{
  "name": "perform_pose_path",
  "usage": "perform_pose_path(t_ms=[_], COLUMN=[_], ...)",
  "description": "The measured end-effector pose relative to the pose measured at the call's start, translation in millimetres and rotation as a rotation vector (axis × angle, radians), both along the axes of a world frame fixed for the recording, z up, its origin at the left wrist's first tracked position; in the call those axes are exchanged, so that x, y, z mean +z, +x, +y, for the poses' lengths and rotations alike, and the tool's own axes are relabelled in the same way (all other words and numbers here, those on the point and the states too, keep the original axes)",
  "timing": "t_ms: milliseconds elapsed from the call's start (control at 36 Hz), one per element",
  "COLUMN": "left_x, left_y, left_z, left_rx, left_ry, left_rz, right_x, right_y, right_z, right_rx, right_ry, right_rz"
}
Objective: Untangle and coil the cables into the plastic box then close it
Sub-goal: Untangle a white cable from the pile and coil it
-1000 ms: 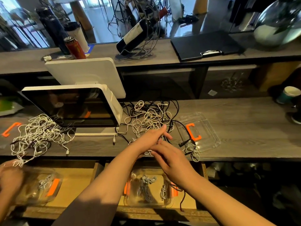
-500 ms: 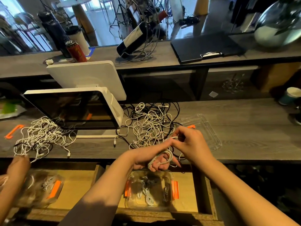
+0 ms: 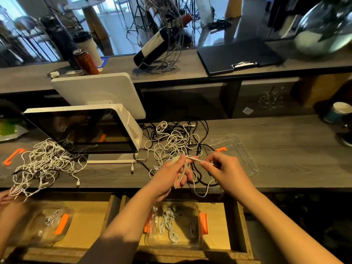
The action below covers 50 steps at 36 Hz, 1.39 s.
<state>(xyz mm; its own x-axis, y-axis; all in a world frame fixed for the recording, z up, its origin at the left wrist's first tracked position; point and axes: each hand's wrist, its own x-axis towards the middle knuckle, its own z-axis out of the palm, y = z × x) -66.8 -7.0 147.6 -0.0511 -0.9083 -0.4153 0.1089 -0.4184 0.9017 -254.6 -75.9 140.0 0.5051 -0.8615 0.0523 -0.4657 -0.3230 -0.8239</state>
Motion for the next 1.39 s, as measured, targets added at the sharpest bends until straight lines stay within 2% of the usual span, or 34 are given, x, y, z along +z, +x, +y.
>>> perform_pose_path(t_ms=[111,222,278,472,583,778,944,1028,1139,1278,1389], left_x=[0.1,0.9,-0.7,4.8,11.7,10.6,8.9,7.6,0.8,-7.2,-17.8], left_y=[-2.6,-5.8,-5.6,-3.2,-0.2,0.1,3.3,3.0,5.2,8.3,3.5], left_z=[-1.3,-3.4,-3.5,-7.5,-14.1,-25.4,-34.7,-35.9,-34.7,-34.1,-33.4], left_rx=[0.138,0.305,0.387,0.540,0.598,0.731,0.862,0.870,0.851,0.727,0.431], left_ry=[-0.028,-0.033,-0.016,-0.088,-0.123,-0.155,-0.201,-0.200,-0.183,-0.136,-0.079], left_rz=[0.079,-0.058,-0.059,0.309,0.446,0.464,0.247,0.029,-0.309,-0.587,-0.780], right_x=[-11.3,-17.0,-18.5,-27.5,-31.9,-27.4,-31.4,-25.2,-19.9,-17.9,-10.8], right_y=[6.1,10.2,11.9,18.4,20.8,25.4,30.6,31.8,31.2,32.5,32.4], right_z=[9.2,17.4,21.3,34.5,42.0,49.2,62.2,63.9,63.1,60.0,50.9], right_rx=[0.031,0.055,0.076,0.089,0.113,0.227,0.316,0.325,0.342,0.347,0.347], right_ry=[0.051,0.115,0.134,0.184,0.253,0.317,0.500,0.557,0.544,0.525,0.379], right_rz=[-0.022,-0.027,-0.028,-0.031,-0.034,0.001,-0.024,-0.103,-0.106,-0.114,-0.094])
